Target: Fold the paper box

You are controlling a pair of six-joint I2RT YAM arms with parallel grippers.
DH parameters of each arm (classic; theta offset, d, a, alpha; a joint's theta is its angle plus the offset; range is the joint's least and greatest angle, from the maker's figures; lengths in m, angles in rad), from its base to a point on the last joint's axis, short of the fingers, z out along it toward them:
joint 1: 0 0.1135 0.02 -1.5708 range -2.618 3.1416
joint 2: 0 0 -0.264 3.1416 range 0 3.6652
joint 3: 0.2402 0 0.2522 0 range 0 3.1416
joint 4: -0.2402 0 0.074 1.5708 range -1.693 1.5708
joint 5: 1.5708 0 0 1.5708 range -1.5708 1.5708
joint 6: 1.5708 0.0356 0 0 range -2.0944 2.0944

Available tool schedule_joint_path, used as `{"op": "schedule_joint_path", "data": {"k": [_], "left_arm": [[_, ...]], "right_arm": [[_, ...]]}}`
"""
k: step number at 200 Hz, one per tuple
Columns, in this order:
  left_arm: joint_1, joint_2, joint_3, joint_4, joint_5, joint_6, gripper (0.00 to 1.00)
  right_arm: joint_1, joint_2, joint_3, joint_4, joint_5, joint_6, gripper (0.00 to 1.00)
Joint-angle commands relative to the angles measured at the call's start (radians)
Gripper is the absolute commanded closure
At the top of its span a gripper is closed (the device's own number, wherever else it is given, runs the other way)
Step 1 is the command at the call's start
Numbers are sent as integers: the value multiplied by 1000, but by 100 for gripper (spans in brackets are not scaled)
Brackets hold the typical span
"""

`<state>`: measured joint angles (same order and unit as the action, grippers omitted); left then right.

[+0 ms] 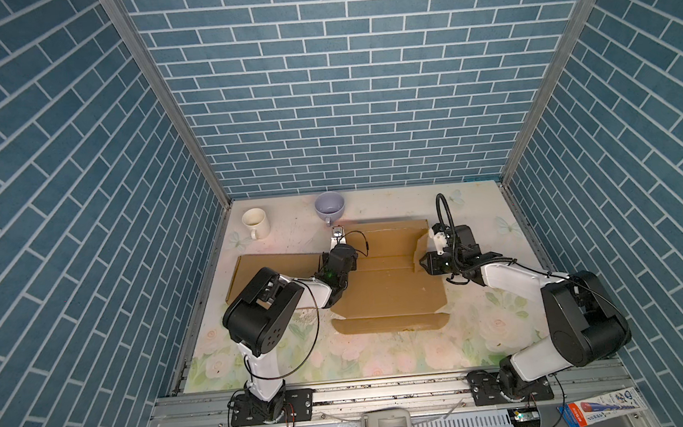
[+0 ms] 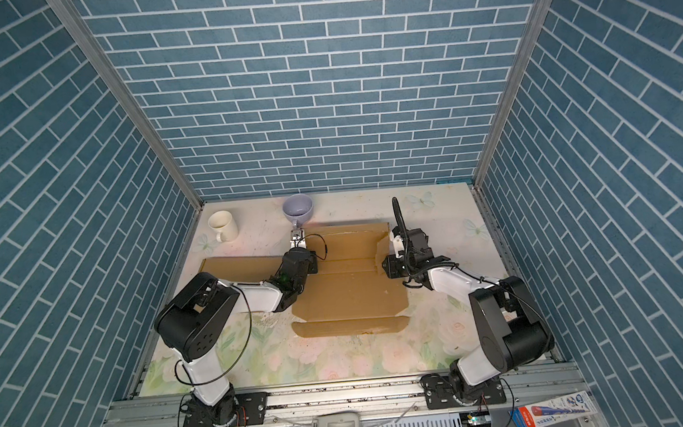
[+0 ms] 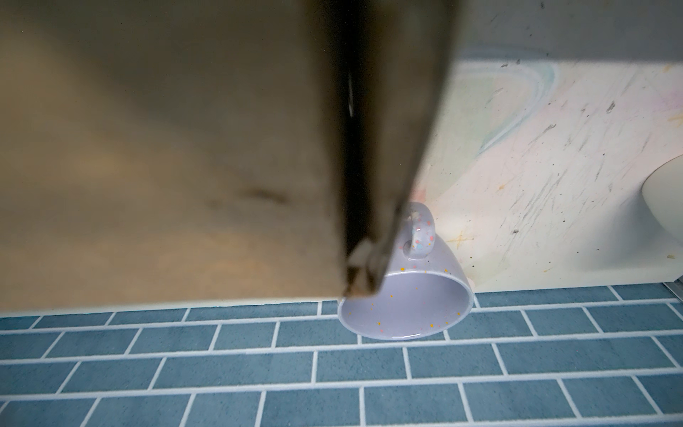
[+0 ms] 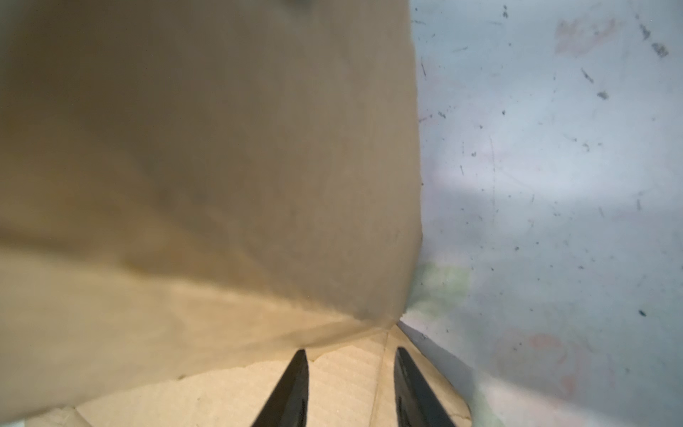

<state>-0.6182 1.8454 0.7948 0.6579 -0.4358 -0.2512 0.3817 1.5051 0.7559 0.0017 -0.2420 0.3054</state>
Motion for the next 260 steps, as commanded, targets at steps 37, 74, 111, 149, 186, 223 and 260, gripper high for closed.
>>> {"op": "schedule_joint_path", "data": {"k": [37, 74, 111, 149, 186, 223, 260], "left_arm": [[-4, 20, -8, -145, 65, 8, 100], [0, 20, -4, -155, 80, 7, 100], [3, 21, 0, -163, 89, 9, 100], [5, 20, 6, -171, 93, 9, 100], [4, 18, 12, -181, 97, -5, 100], [-14, -6, 32, -229, 99, -76, 100], [-46, -6, 55, -252, 85, -94, 100]], "right_arm": [[10, 30, 22, 116, 48, -59, 53], [12, 82, 21, 285, 109, -58, 51], [19, 140, -12, 492, 179, -29, 56], [45, 190, 6, 543, 273, -48, 60], [84, 249, 30, 550, 446, -36, 80], [167, 270, 88, 399, 805, 29, 100], [175, 256, 72, 396, 819, 67, 100]]}}
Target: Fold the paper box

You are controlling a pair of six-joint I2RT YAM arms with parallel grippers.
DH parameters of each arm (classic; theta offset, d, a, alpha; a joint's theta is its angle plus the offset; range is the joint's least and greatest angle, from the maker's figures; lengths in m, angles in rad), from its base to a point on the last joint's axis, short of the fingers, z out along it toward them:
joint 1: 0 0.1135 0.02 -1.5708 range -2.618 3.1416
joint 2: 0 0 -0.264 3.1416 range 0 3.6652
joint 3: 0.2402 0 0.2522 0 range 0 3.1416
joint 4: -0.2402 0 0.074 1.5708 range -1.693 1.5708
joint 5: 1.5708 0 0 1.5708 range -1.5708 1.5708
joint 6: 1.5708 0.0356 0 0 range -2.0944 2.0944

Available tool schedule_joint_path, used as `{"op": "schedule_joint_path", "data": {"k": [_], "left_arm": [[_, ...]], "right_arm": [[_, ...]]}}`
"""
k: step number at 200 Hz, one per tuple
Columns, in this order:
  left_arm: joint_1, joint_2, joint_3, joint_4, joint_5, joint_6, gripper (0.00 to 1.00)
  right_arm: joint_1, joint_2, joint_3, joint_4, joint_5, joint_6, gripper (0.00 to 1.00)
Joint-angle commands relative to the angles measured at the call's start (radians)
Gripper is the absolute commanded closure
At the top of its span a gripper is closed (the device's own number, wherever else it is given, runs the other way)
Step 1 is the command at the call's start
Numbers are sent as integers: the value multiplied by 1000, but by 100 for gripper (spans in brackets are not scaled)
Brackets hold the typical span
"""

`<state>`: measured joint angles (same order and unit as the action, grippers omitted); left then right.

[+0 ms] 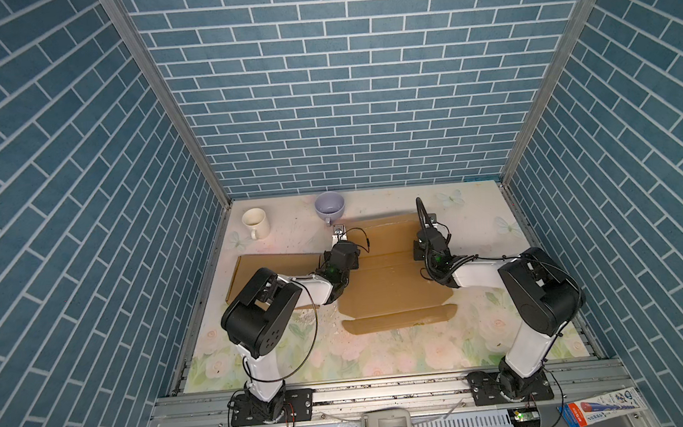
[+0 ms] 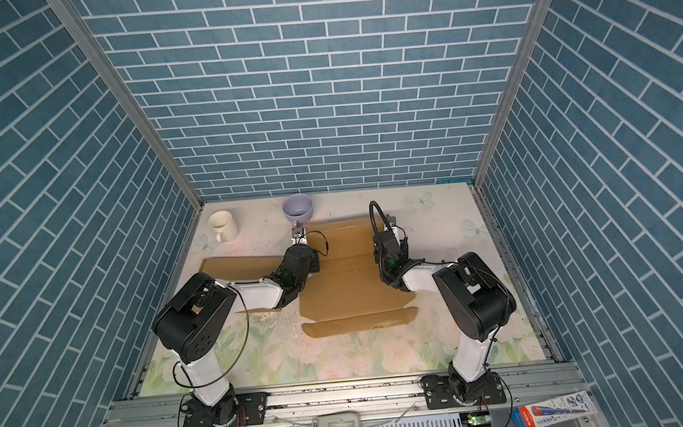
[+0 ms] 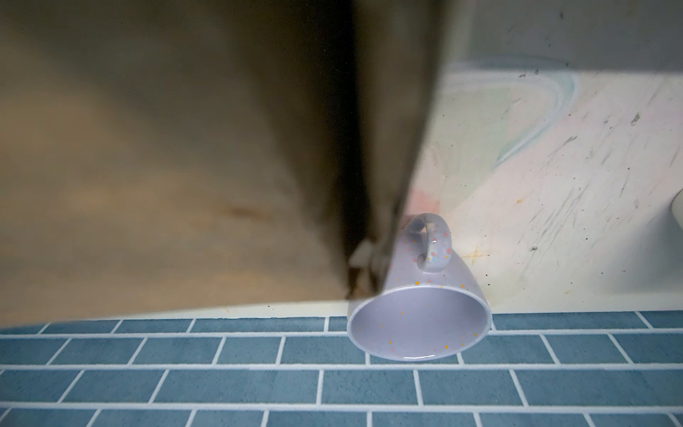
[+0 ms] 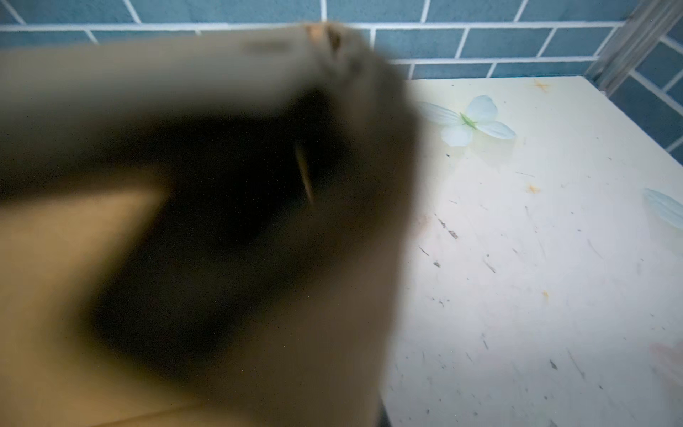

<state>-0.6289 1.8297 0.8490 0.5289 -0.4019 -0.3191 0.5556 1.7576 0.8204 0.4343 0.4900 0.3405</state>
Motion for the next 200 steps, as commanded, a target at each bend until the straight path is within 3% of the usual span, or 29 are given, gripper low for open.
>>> {"op": "schedule_joint_path", "data": {"k": [1, 12, 33, 56, 67, 83, 127, 153, 168, 187, 200], "left_arm": [[-35, 9, 1, -123, 51, -25, 100], [-34, 13, 3, -128, 43, -18, 100], [-34, 15, 6, -136, 32, -2, 100], [-35, 23, 7, -139, 25, -6, 100], [-35, 28, 6, -140, 20, -12, 100], [-35, 36, 2, -137, 3, -12, 100], [-35, 45, -14, -125, -13, -15, 100], [-35, 40, -13, -124, -12, -14, 100], [-35, 36, -11, -128, -15, -14, 100], [-36, 42, -8, -130, -25, -14, 100], [-35, 52, 0, -146, -48, -34, 100]], "right_arm": [[1, 2, 7, -35, 83, 31, 100], [0, -16, 6, -29, 34, 3, 100], [-5, -61, 11, -29, -3, -37, 84], [-15, -61, 32, -30, -4, -43, 76], [-16, -50, 36, -24, -5, -41, 79], [-16, -26, 23, 0, -2, -21, 100], [-14, -51, -46, 57, -2, -15, 100], [-19, -120, -43, 35, -8, -57, 75], [-23, -148, -34, 17, -25, -84, 70], [-24, -156, -18, 7, -14, -115, 71], [-25, -135, -7, 11, 0, -118, 87]]}}
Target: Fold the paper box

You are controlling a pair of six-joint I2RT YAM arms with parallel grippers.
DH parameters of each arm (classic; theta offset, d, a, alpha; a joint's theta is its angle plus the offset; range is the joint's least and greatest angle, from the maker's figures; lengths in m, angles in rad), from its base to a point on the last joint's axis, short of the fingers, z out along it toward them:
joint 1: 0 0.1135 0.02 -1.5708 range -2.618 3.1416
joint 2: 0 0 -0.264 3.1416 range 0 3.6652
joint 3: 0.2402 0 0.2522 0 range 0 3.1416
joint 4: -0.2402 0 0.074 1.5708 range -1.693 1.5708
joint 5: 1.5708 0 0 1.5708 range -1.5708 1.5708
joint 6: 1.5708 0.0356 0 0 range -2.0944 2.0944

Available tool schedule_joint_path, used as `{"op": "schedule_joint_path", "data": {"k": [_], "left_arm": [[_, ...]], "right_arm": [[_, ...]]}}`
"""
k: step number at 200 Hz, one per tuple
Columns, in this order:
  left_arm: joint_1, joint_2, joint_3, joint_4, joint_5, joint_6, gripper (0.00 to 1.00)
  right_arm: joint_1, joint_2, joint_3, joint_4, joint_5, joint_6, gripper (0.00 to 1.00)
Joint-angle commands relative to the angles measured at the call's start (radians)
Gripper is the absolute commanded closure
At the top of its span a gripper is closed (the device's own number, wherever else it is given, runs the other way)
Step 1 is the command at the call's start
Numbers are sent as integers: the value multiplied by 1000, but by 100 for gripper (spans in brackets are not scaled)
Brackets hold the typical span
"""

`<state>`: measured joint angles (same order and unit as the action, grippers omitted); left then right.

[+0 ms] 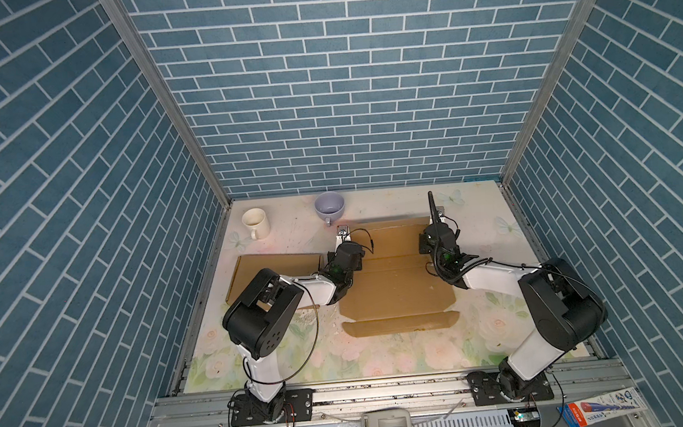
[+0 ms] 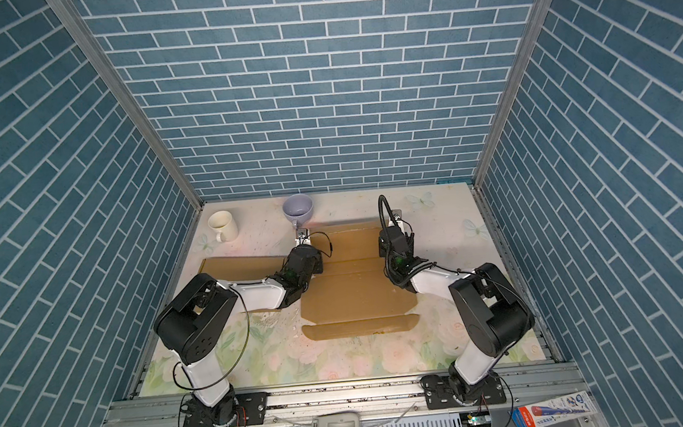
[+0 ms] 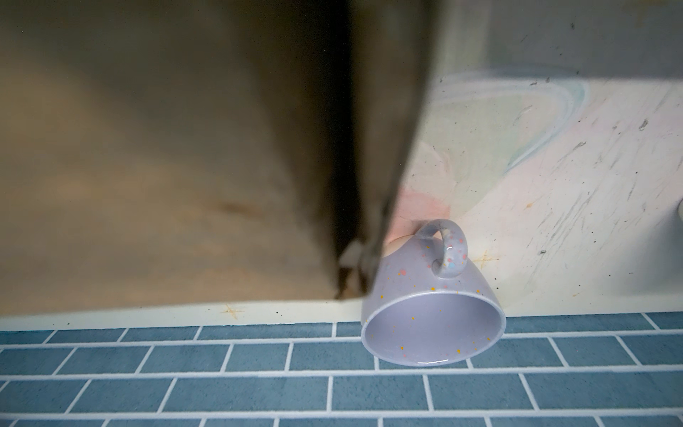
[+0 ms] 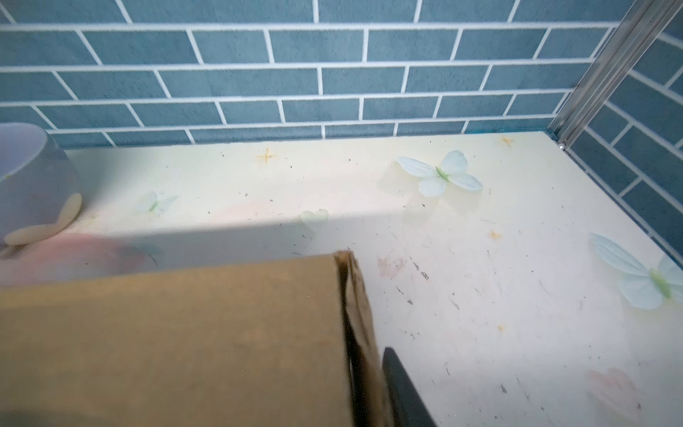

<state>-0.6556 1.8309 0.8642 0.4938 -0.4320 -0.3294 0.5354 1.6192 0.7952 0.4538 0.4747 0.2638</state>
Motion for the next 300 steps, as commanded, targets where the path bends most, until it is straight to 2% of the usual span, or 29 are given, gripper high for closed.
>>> {"op": "schedule_joint_path", "data": {"k": [1, 9, 45, 68, 80, 99, 114, 152, 205, 256, 300], "left_arm": [[-9, 51, -14, -113, -21, -25, 100], [-9, 55, -9, -122, -35, -36, 100], [-10, 73, 7, -147, -70, -88, 100], [-12, 68, 1, -153, -76, -95, 100], [-12, 57, -7, -155, -84, -94, 100], [-12, 41, -10, -162, -82, -99, 100], [-12, 32, 0, -191, -76, -116, 100], [-12, 23, 37, -289, -74, -181, 100], [3, -2, 109, -460, -36, -265, 100], [33, -10, 199, -644, 21, -340, 100], [79, -10, 223, -698, 139, -482, 100]], "right_arm": [[-4, 4, 19, -8, 16, -40, 89], [0, 19, 18, -4, 18, -17, 100], [32, 89, -10, 47, 93, 62, 100], [28, 76, -13, 39, 67, 68, 100], [22, 44, -2, 9, 14, 52, 100], [-2, -12, 45, -117, -105, 41, 74], [-26, -58, 70, -214, -198, 54, 60], [-63, -146, 98, -412, -375, 103, 43], [-94, -306, 99, -610, -485, 150, 39], [-150, -389, 82, -746, -482, 273, 42], [-160, -445, 73, -898, -449, 388, 41]]}}
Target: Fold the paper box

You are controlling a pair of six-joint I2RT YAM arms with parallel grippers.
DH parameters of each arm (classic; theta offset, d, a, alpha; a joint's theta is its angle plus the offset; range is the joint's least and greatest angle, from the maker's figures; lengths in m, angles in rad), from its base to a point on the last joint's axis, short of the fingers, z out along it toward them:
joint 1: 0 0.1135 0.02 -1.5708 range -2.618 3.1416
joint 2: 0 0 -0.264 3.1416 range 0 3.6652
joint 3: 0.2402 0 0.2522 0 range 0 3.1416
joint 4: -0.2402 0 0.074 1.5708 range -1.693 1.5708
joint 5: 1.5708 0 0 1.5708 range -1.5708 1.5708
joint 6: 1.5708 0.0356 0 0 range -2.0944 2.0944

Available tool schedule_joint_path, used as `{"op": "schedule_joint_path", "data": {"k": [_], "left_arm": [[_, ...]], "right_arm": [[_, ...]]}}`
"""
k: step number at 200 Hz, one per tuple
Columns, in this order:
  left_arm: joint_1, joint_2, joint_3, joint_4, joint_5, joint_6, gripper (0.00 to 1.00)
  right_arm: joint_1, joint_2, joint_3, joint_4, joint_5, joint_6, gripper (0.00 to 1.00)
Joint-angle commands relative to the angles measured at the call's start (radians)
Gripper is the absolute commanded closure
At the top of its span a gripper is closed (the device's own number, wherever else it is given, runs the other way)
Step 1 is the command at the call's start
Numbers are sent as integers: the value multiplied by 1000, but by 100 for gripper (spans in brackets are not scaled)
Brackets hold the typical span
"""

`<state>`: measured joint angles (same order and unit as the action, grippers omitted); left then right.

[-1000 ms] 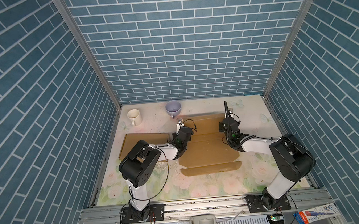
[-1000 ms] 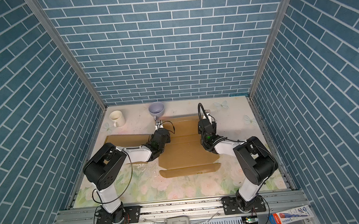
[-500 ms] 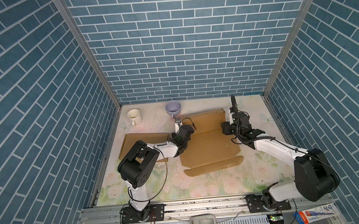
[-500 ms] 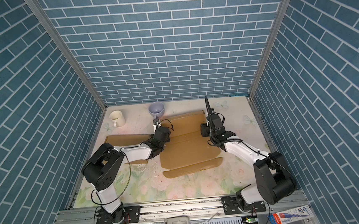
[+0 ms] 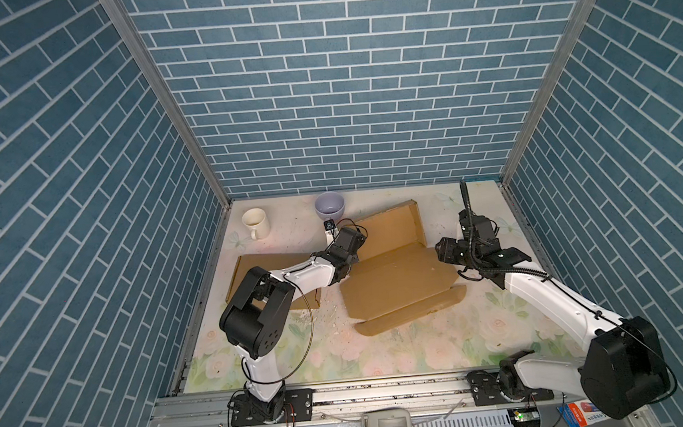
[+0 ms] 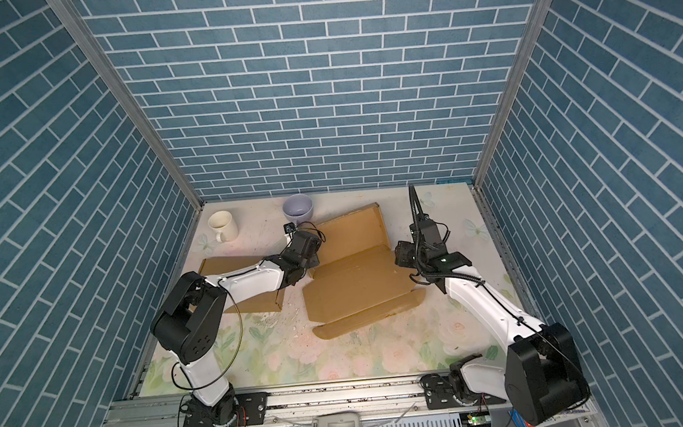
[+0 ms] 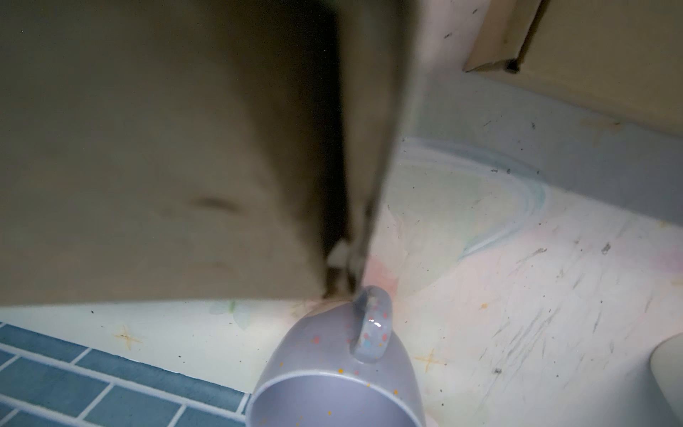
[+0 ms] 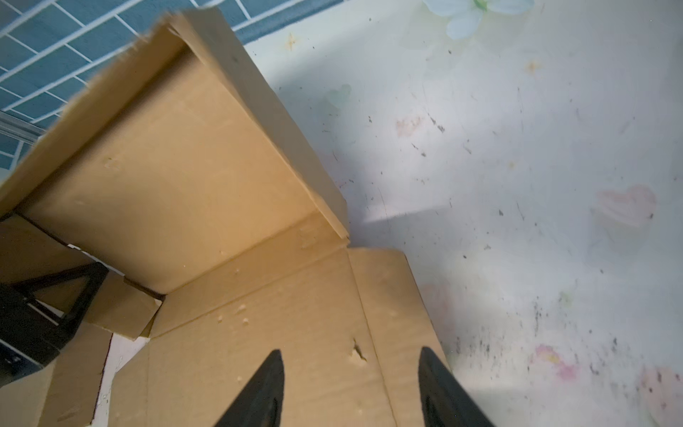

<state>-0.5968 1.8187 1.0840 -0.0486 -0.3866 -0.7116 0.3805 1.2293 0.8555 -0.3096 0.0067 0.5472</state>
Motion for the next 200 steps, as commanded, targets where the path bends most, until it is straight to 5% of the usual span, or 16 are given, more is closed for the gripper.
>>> {"op": "schedule_joint_path", "data": {"k": [1, 54, 136, 178, 200], "left_arm": [[20, 3, 4, -158, 94, -101, 100], [24, 33, 3, -155, 119, -240, 100], [19, 73, -17, -110, 181, -469, 100], [9, 67, -30, -97, 208, -499, 100], [3, 63, -35, -87, 225, -508, 100]], "right_arm": [[-4, -58, 13, -140, 22, 107, 41], [-28, -127, 13, -349, 32, 202, 26], [13, -209, -190, -70, -137, 518, 26], [75, -162, -221, 109, -105, 551, 28], [84, -123, -220, 206, -120, 528, 38]]}}
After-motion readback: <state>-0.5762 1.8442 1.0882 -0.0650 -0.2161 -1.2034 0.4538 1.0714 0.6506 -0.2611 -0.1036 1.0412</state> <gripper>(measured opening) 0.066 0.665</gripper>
